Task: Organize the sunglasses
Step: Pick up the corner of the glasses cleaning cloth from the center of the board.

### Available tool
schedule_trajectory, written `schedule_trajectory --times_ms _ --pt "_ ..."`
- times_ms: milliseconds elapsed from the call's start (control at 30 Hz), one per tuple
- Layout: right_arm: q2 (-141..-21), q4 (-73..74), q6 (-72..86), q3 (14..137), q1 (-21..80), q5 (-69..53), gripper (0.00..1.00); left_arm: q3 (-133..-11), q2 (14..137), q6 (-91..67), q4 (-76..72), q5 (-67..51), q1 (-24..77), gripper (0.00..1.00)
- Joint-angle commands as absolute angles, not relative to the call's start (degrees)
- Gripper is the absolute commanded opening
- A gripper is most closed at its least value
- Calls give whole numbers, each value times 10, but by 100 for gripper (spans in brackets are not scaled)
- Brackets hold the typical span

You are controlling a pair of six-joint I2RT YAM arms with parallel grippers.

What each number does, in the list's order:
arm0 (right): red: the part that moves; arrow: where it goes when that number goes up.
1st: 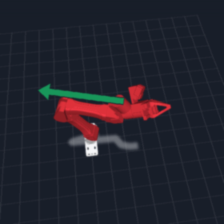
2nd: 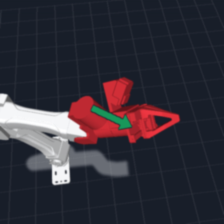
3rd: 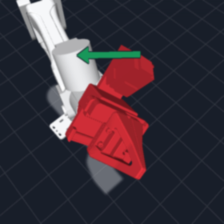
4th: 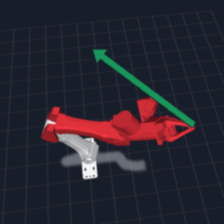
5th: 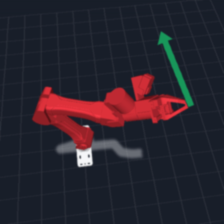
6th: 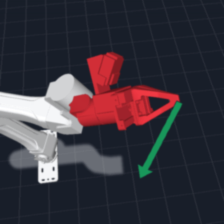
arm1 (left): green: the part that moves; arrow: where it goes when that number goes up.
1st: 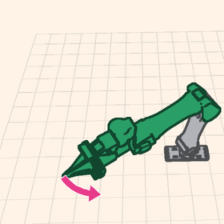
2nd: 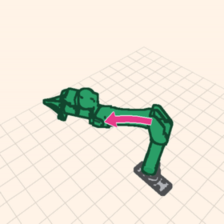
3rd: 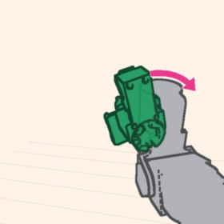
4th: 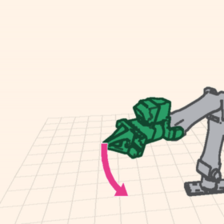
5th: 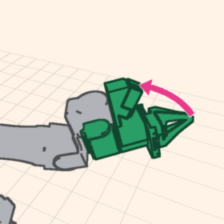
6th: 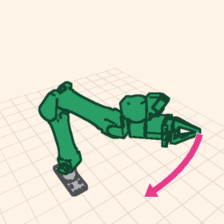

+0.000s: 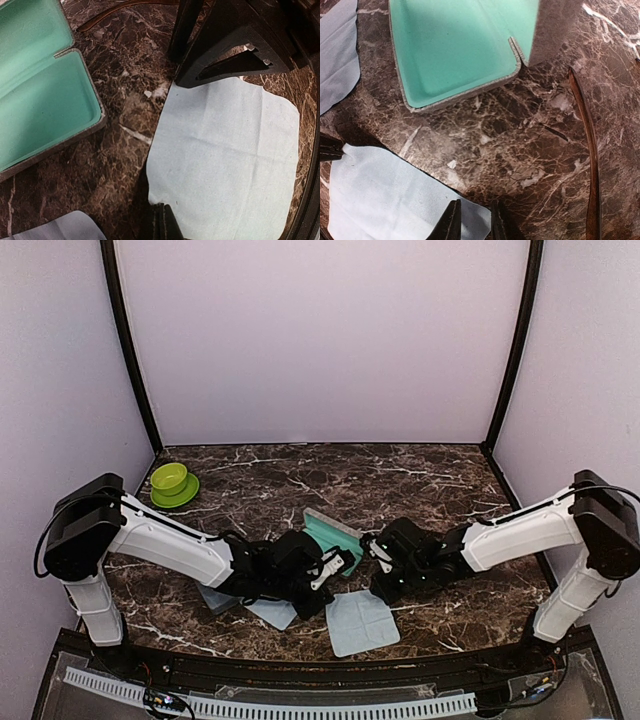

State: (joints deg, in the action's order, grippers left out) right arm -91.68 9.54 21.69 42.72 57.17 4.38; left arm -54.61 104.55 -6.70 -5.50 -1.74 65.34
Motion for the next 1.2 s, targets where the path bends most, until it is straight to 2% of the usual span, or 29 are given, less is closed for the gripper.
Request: schedule_trajectory --times_ms 0,267,633,1167 --pt "-925 144 218 410 586 65 20 -537 1024 -72 -55 -19 650 0" --pt "-926 138 219 400 598 78 14 -535 1024 -76 -57 -19 650 0" --pt "-918 122 228 398 608 87 0 -530 1031 -89 -67 -17 650 0" --pt "-845 96 228 402 590 75 0 -525 1016 -88 -86 -31 645 0"
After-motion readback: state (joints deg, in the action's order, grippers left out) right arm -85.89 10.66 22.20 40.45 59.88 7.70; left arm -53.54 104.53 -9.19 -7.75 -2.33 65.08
